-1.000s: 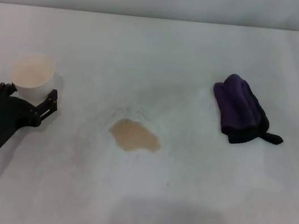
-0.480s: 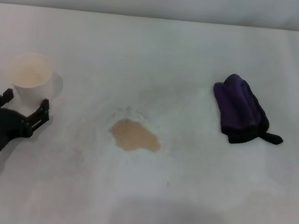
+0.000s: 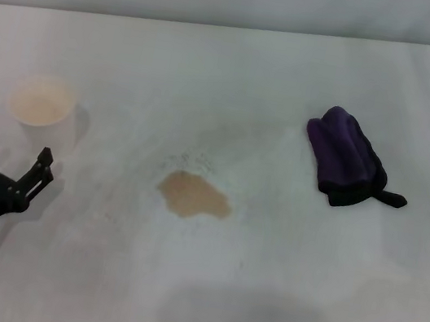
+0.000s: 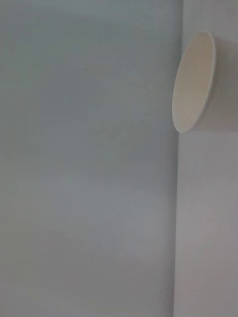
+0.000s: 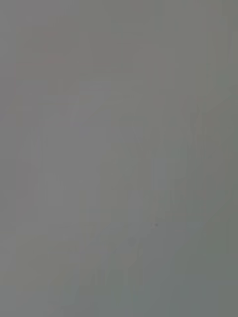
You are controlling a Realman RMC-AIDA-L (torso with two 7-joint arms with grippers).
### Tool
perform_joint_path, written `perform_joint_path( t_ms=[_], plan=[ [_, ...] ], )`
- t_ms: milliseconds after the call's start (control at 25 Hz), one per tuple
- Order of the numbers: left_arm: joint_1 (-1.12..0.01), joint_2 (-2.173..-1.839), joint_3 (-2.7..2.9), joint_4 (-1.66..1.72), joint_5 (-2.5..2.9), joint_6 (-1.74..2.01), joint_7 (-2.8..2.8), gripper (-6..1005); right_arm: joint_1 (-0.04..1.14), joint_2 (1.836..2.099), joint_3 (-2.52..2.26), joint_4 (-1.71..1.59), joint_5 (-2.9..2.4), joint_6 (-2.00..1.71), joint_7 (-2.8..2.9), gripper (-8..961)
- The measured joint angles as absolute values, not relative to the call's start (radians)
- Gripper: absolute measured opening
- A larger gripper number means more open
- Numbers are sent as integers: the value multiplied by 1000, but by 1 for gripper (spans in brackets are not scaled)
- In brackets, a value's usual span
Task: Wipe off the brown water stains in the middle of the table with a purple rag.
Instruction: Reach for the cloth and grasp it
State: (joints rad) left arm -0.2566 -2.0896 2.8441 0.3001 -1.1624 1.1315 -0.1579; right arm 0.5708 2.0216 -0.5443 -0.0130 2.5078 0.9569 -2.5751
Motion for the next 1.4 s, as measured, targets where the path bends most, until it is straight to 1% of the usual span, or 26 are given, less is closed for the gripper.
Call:
perform_joint_path(
  t_ms=[160,320,440,600,680,760,920,960,1000,1080,1240,1400],
  plan=[
    [-214,-2089,2845,317,-1156,1200,-152,878,559,2015,-673,-49,2486,958,-2501,827],
    [-166,-2086,2844,306,-1155,1304,-134,876,508,2006,-911,-219,2384,935,-2339,827],
    [-158,-2084,2844,270,-1169,1340,-133,875,469,1987,-1048,-397,2242,866,-2125,827],
    [-165,-2082,2843,226,-1179,1376,-138,874,460,1955,-1126,-592,1941,823,-1801,826],
    [-172,-2081,2842,219,-1201,1380,-138,874,463,1950,-1135,-673,1764,828,-1656,825],
    [-179,-2081,2842,215,-1231,1380,-138,874,466,1955,-1137,-770,1549,849,-1499,824],
    [-196,-2080,2842,203,-1289,1377,-139,873,484,1980,-1156,-951,1056,994,-1127,823],
    [-201,-2080,2842,198,-1304,1373,-139,873,484,1980,-1156,-951,1056,994,-1127,823],
    [-204,-2081,2843,194,-1310,1370,-140,872,499,2006,-1167,-1043,831,1105,-979,823],
    [-212,-2082,2842,184,-1323,1362,-140,872,497,2017,-1194,-1095,738,1164,-934,822],
    [-221,-2081,2843,177,-1337,1342,-141,870,482,2014,-1288,-1174,698,1208,-849,823],
    [-228,-2082,2842,175,-1350,1330,-141,869,481,2014,-1311,-1180,714,1204,-832,823]
  ],
)
